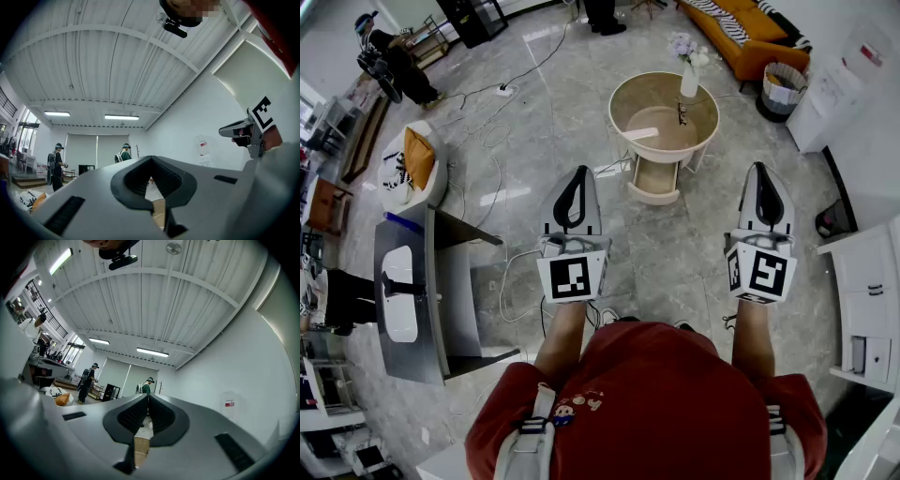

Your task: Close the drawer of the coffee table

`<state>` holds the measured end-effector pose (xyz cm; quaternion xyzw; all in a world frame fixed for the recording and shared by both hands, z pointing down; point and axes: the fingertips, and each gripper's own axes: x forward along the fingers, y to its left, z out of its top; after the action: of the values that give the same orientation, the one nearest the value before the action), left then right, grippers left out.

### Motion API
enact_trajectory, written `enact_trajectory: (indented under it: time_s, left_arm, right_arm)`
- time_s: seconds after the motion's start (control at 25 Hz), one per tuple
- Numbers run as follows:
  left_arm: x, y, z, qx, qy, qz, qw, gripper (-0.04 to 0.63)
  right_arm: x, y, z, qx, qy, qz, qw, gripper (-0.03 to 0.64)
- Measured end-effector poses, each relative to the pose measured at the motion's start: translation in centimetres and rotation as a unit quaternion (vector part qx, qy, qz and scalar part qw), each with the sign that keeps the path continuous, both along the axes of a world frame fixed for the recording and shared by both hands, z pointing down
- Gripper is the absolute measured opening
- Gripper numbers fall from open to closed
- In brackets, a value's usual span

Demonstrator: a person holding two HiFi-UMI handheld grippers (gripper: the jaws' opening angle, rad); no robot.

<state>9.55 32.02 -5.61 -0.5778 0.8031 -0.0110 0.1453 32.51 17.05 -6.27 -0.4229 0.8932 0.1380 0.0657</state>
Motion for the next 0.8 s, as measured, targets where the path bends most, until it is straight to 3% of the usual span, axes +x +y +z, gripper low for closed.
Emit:
enact_trajectory:
  time_s: [0.12,0.28,0.48,0.64,0.8]
  left_arm:
    - [0.0,0.1,0.3,-0.027,-0.013,0.003,0.9995,0.012]
    - [-0.1,0.4,0.7,-0.031,-0.012,0.005,0.9994,0.012]
    - [-0.8,1.2,0.8,-0.002,0.009,-0.002,1.0,0.011]
    - [-2.2,2.2,2.0,-0.038,0.006,-0.004,0.9993,0.012]
    - [-4.1,3.7,2.6,-0.042,0.01,-0.012,0.999,0.012]
  right_arm:
    - [-0.2,0.2,0.0,-0.001,0.001,0.0,1.0,0.023]
    - [-0.5,0.4,0.4,-0.006,0.006,-0.001,1.0,0.023]
    - [-0.9,0.8,1.0,-0.013,0.004,-0.003,1.0,0.023]
    - [-2.8,1.5,1.4,-0.019,0.007,-0.011,1.0,0.025]
    - [-5.8,2.4,1.9,-0.028,0.01,-0.028,0.999,0.025]
